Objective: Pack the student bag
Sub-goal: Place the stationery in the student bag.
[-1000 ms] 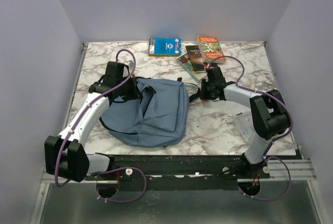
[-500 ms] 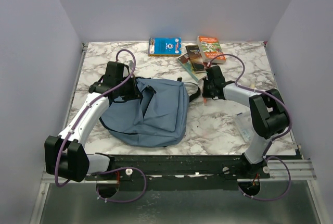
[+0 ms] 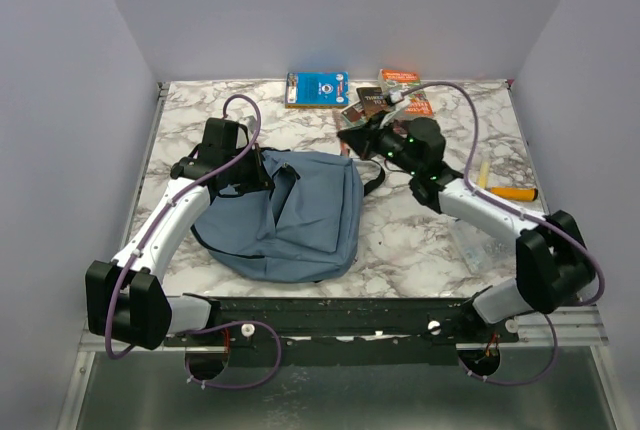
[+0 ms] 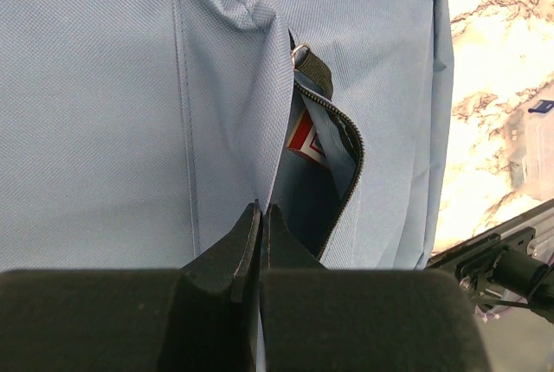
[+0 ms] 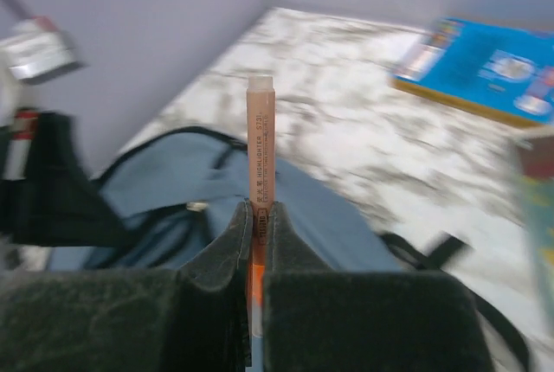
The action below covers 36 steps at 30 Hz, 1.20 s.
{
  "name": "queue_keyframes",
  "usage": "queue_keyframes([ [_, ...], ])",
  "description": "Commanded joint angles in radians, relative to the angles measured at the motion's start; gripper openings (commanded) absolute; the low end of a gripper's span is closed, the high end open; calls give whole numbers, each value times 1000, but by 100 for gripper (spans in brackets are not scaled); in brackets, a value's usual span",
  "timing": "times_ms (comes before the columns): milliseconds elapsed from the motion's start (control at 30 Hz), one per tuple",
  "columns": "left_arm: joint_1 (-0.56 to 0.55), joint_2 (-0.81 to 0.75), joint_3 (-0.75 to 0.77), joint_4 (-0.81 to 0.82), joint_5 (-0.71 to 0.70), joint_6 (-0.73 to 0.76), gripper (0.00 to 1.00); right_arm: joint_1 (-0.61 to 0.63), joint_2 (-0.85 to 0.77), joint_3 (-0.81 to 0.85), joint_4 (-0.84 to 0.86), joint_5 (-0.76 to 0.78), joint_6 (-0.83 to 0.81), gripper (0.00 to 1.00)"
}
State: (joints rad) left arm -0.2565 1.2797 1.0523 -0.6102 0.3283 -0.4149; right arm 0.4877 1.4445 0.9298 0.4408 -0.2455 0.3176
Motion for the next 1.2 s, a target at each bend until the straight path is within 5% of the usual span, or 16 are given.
queue_keyframes([
  [0, 0, -13, 11, 30, 39, -5, 0, 148, 133, 65, 345, -220, 68, 1],
  [267, 0, -22, 6, 30, 29, -3, 0, 328, 327, 173, 484, -98, 21, 1],
  [700, 0, -24, 8, 30, 29, -2, 0, 333, 437, 111, 524, -61, -83, 0],
  [1000, 0, -30, 7, 31, 21, 0, 0, 334, 334, 87, 189, -89, -183, 3],
  [1167, 0, -27, 8, 30, 27, -1, 0, 338, 264, 102, -55, -41, -187, 25],
])
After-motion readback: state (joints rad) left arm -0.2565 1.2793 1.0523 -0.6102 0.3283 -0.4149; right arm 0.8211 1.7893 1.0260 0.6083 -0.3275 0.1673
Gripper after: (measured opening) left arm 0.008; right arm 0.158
